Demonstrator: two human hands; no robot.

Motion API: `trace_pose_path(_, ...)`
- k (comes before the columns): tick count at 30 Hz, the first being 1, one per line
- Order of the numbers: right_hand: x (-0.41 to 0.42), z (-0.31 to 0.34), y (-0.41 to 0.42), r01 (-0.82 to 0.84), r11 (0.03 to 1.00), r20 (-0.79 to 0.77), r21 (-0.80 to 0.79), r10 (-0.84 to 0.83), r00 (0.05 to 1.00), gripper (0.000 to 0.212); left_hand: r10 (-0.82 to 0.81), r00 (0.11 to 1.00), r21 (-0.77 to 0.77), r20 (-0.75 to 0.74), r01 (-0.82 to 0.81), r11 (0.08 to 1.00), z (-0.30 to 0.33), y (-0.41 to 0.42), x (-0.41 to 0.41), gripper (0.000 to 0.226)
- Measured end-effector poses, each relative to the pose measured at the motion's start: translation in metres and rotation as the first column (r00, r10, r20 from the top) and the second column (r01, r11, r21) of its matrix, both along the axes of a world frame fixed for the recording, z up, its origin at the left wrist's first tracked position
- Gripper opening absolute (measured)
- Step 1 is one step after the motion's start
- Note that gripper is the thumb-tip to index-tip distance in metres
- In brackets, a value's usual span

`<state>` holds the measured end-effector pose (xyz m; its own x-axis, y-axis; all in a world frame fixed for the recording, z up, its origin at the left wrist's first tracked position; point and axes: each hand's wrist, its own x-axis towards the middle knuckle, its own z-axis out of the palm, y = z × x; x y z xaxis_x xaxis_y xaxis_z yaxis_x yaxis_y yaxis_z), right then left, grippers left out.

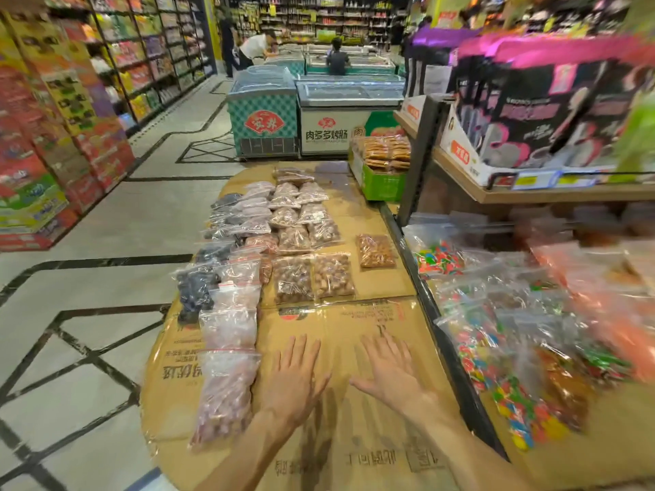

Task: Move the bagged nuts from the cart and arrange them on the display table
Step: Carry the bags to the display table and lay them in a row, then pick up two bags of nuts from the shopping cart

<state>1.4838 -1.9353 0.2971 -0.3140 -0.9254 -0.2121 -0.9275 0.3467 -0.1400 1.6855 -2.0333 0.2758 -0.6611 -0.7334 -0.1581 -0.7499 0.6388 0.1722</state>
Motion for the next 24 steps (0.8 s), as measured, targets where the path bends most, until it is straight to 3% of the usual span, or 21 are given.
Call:
trace_pose_path(2, 0.015, 0.006, 0.037, 0.033, 0.999, 0.024, 0.025, -0.034, 0.999, 0.097, -0.055, 0.998, 0.071, 0.022, 0.053, 0.996, 0.003, 0.033, 0.011, 0.114)
trace_pose_path(11, 0.055, 0.0, 0.222, 0.288, 0.954, 0.112, 0.083, -0.296, 0.949, 0.101, -0.244, 0.969, 0.082, -0.031, 0.245, 0.966, 0.0, 0.174, 0.028, 0.1)
trace_pose_path(14, 0.052, 0.002, 0.285, 0.418, 0.905, 0.136, 0.076, -0.425, 0.895, 0.098, -0.339, 0.941, 0.114, -0.013, 0.339, 0.934, -0.002, 0.22, 0.01, 0.108)
trace_pose_path(18, 0.039, 0.006, 0.366, 0.574, 0.817, 0.167, 0.051, -0.573, 0.802, 0.1, -0.47, 0.883, 0.089, -0.008, 0.469, 0.879, 0.007, 0.283, -0.027, 0.101)
trace_pose_path(24, 0.002, 0.008, 0.499, 0.736, 0.675, 0.213, -0.045, -0.713, 0.668, 0.097, -0.582, 0.809, 0.099, -0.087, 0.588, 0.803, 0.016, 0.388, -0.104, 0.123)
